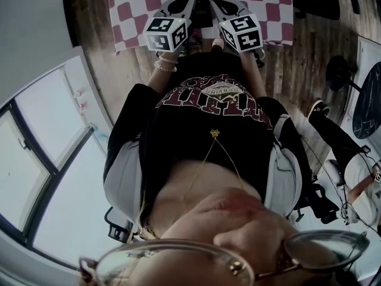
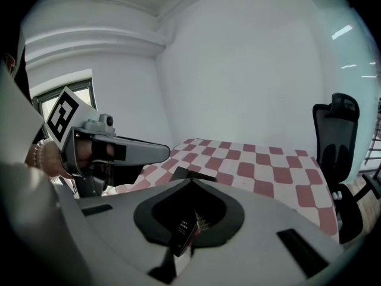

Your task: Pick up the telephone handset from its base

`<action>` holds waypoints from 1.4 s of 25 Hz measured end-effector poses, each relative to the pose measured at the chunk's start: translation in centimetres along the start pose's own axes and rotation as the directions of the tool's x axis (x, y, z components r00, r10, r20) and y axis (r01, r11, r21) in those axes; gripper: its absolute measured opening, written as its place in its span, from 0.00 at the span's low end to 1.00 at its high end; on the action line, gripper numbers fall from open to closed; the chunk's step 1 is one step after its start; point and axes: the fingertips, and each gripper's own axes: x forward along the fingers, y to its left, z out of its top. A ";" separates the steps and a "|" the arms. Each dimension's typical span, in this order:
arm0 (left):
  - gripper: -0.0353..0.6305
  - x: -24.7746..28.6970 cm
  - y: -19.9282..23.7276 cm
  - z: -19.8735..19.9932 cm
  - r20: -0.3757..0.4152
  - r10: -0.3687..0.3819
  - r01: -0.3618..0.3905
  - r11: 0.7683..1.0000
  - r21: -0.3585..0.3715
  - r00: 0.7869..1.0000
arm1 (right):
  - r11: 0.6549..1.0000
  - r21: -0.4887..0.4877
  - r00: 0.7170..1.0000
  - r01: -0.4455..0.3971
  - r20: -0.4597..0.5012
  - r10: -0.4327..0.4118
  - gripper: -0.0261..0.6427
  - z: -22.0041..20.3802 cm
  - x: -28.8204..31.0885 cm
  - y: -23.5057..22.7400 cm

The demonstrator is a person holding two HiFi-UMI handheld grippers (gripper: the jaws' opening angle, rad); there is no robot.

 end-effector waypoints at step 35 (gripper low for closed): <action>0.07 1.2 4.7 -6.4 -0.146 -0.048 0.031 0.993 -0.114 0.988 | 0.996 0.066 0.969 0.057 -0.244 -0.039 0.07 -7.3 6.4 0.2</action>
